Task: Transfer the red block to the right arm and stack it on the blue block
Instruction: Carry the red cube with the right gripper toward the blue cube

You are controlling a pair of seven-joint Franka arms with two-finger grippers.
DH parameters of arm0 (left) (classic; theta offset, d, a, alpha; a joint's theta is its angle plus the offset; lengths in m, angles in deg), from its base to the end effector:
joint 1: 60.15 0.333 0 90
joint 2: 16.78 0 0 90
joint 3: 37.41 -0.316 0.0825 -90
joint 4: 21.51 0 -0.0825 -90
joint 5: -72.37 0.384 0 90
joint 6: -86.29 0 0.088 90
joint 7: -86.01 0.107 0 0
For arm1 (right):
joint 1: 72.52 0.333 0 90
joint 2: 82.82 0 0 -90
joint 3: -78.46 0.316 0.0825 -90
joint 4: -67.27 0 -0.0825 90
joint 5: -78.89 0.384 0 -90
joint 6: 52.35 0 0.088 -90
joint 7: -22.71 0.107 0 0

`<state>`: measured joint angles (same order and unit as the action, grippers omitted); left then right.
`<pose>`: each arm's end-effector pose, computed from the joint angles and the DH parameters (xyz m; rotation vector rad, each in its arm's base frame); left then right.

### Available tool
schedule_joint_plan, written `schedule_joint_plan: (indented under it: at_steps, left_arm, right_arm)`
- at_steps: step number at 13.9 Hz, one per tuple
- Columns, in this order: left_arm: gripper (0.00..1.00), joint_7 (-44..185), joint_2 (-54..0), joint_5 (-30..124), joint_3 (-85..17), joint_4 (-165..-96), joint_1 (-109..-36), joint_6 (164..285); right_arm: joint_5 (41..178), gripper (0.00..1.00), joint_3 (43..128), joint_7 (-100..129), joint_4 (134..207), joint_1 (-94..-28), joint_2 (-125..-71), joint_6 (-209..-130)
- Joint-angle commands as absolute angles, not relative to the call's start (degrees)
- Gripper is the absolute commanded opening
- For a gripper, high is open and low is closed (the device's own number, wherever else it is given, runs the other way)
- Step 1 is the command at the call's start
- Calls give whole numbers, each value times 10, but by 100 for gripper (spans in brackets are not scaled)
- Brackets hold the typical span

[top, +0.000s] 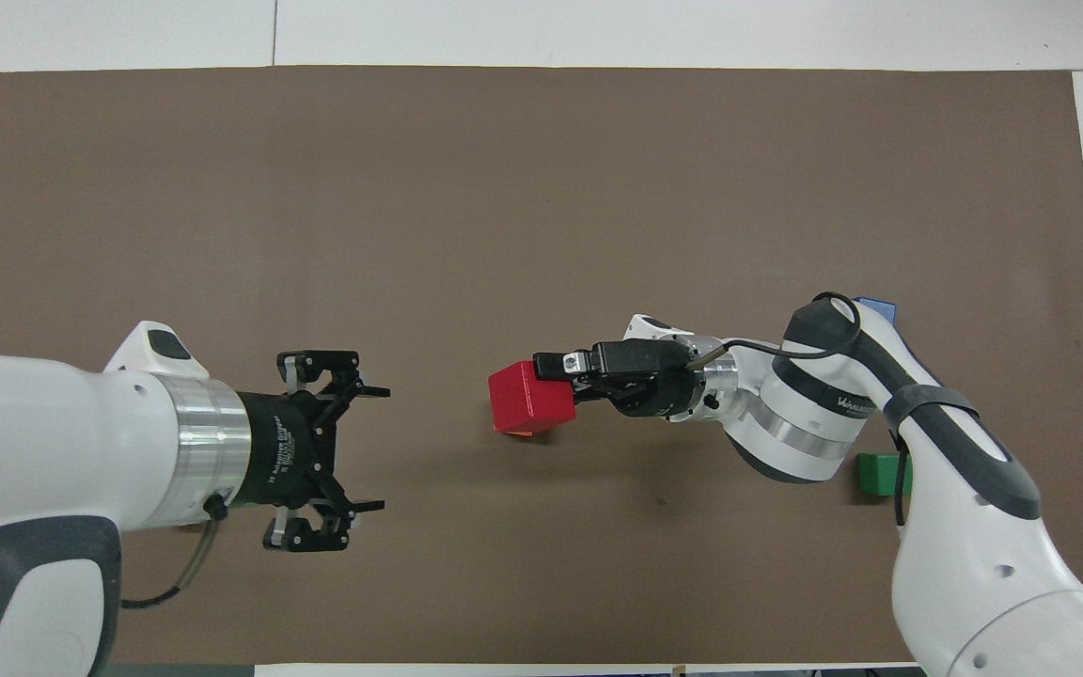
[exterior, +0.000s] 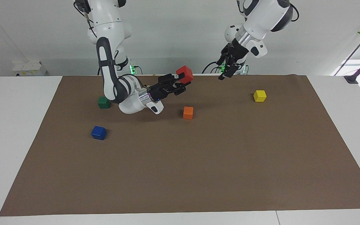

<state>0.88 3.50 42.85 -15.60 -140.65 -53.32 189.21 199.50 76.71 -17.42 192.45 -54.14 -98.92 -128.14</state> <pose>0.4323 -0.1810 0.5725 2.2164 1.7681 -0.3604 0.5036 0.2639 0.3587 -1.0529 0.0922 0.1980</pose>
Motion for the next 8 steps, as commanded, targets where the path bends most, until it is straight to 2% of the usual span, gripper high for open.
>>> schedule_joint_plan:
  at_steps: [1, 5, 8]
  left_arm:
    - [100, 161, 41, 458, -152, -1412, -466, 1877]
    - [100, 396, 32, 613, -160, -1399, -436, 1875]
    - [100, 570, 19, 632, -165, -1376, -403, 1852]
  right_arm:
    - [1935, 0, 770, -122, 1900, -573, -972, -1326]
    - [1839, 0, 770, -41, 1858, -589, -937, -1423]
    - [1749, 0, 768, 18, 1822, -592, -918, -1491]
